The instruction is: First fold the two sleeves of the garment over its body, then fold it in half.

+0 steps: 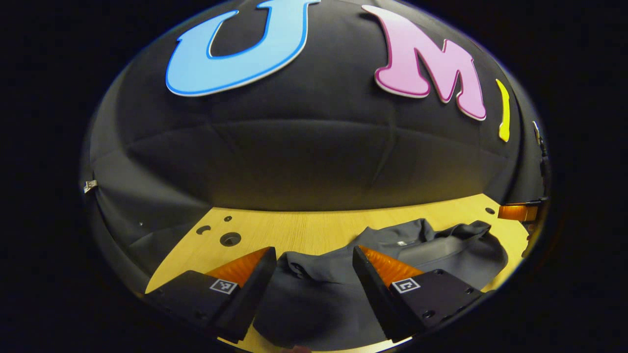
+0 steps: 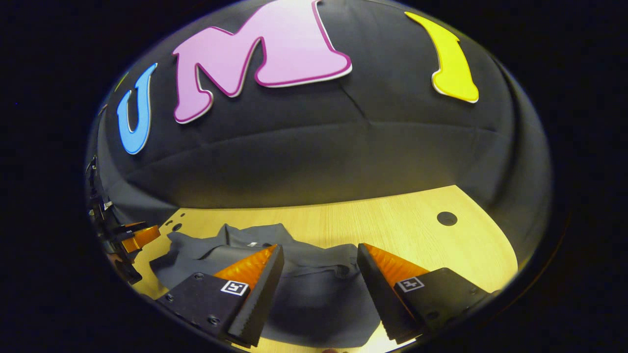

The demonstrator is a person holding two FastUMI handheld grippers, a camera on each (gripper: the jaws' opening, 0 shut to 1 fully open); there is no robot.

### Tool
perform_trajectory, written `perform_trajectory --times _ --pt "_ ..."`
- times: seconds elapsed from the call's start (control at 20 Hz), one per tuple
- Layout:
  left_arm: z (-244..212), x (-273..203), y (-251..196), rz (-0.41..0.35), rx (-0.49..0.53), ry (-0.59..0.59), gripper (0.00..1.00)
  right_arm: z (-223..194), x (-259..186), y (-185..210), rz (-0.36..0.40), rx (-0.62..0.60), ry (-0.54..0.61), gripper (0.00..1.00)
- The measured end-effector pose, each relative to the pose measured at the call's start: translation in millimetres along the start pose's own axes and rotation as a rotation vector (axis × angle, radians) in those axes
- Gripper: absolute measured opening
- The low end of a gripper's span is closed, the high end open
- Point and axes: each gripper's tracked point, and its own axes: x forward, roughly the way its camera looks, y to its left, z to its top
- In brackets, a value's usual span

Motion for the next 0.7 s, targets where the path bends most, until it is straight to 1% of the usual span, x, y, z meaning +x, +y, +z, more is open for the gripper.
perform_trajectory --times 0.25,0.45,0.7 --pt "28 -66 -15 -0.036 -0.002 -0.048 0.98 23 -63 15 0.007 0.045 -0.044 0.93" --pt "39 -119 -27 -0.064 -0.01 -0.065 0.98 36 -111 26 0.035 0.023 -0.063 0.93" --pt "38 -173 -43 -0.104 -0.01 -0.066 0.98 31 -167 33 0.052 -0.018 -0.063 0.93"
